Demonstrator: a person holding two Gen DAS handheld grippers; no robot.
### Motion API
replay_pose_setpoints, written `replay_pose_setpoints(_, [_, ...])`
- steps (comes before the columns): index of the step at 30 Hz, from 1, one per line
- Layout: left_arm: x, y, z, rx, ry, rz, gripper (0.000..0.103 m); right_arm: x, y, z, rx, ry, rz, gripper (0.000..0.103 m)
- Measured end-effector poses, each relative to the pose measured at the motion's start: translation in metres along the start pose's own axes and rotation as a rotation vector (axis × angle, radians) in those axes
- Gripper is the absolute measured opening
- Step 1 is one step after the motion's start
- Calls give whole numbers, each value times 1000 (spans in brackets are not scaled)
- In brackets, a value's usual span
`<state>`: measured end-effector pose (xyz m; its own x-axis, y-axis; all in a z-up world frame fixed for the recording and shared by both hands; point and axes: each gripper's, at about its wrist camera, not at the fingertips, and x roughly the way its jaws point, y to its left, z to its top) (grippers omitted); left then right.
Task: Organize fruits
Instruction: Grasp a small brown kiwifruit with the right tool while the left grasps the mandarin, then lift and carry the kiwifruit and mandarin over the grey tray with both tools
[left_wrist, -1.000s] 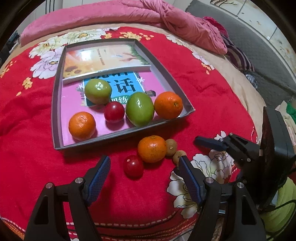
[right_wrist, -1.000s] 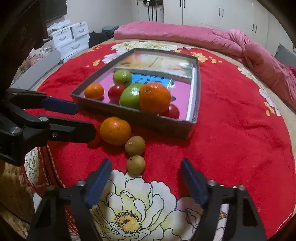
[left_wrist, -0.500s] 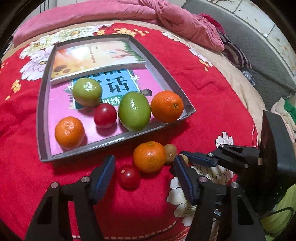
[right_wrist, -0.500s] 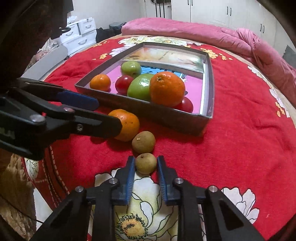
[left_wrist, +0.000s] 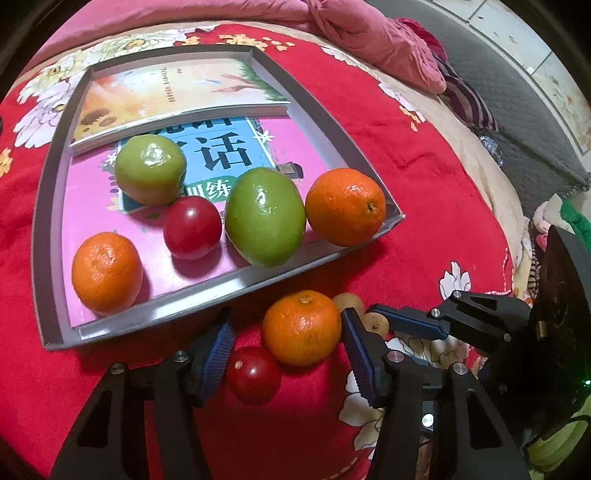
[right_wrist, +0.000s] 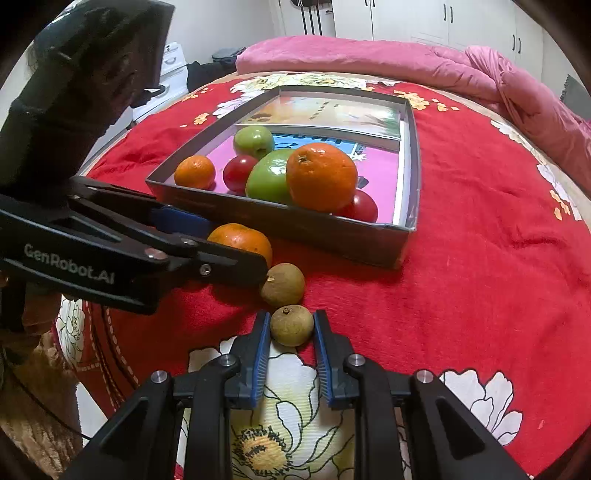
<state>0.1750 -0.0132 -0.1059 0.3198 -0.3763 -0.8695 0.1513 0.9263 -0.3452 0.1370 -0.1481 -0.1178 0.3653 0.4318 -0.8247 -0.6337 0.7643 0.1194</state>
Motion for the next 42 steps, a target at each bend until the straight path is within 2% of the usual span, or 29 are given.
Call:
replay_pose_setpoints(6, [1,1,1,-14,5,-57,43,-2,-1,0,8,-4,5,24])
replay_pose_setpoints(15, [-7,-7,3,-9,-26,-56,43,-12,-8,0,49,-34,-4,24])
replay_pose_setpoints(23, [-38,-2,-3,-54,-82,-54,43,-28,-8,10,58,-86,11,24])
replay_pose_setpoints(34, [-98,15,-5,-101,-205,-13,43,-53,5,25,46,-159,43,24])
replay_pose_setpoints(42, [-118,26,-9,-126,-249,26,43,-66,14,35,38,-201,57,24])
